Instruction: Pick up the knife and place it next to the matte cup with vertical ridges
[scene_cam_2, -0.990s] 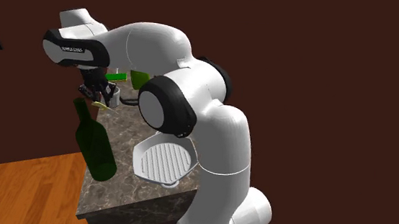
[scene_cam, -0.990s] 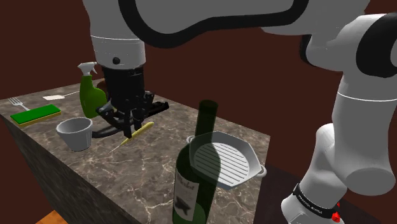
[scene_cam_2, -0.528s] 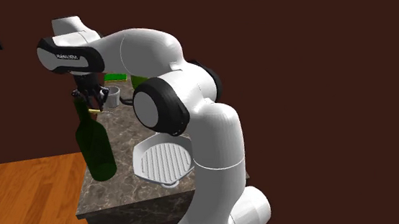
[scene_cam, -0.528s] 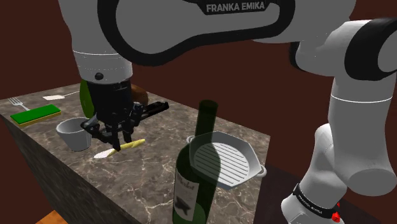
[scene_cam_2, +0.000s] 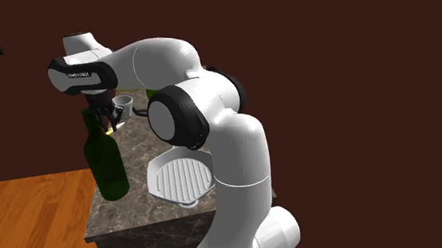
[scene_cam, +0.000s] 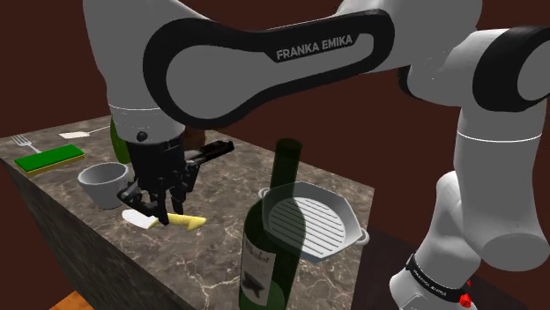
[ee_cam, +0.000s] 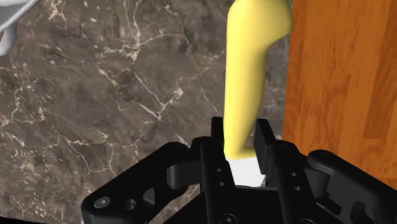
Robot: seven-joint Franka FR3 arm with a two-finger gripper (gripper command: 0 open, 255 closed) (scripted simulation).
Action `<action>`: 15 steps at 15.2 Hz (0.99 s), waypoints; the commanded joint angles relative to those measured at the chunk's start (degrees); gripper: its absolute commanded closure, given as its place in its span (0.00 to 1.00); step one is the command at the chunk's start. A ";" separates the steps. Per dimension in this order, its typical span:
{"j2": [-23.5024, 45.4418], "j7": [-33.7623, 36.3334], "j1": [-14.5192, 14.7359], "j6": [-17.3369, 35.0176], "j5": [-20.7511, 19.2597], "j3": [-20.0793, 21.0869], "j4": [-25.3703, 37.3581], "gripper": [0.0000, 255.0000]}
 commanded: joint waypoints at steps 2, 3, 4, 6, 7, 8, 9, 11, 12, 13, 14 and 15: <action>0.05 0.22 -0.15 2.47 -0.12 -0.07 -2.41 1.00; 0.19 0.30 -0.16 3.17 -0.21 -0.11 -3.00 1.00; 0.35 0.38 -0.18 3.87 -0.30 -0.15 -3.56 1.00; 0.69 0.55 -0.19 5.26 -0.49 -0.24 -4.64 1.00; 0.88 0.63 -0.19 5.94 -0.60 -0.28 -5.16 1.00; 1.08 0.72 -0.19 6.62 -0.71 -0.33 -5.66 1.00; 1.29 0.82 -0.18 7.30 -0.83 -0.38 -6.14 1.00; 1.74 1.01 -0.15 8.64 -1.08 -0.51 -7.07 1.00; 1.98 1.10 -0.10 9.30 -1.20 -0.60 -7.51 1.00; 2.21 1.15 0.10 9.97 -1.25 -0.87 -7.94 1.00; 2.43 1.17 0.40 10.64 -1.25 -1.27 -8.35 1.00; 2.88 1.34 0.46 11.69 -1.48 -1.39 -8.98 1.00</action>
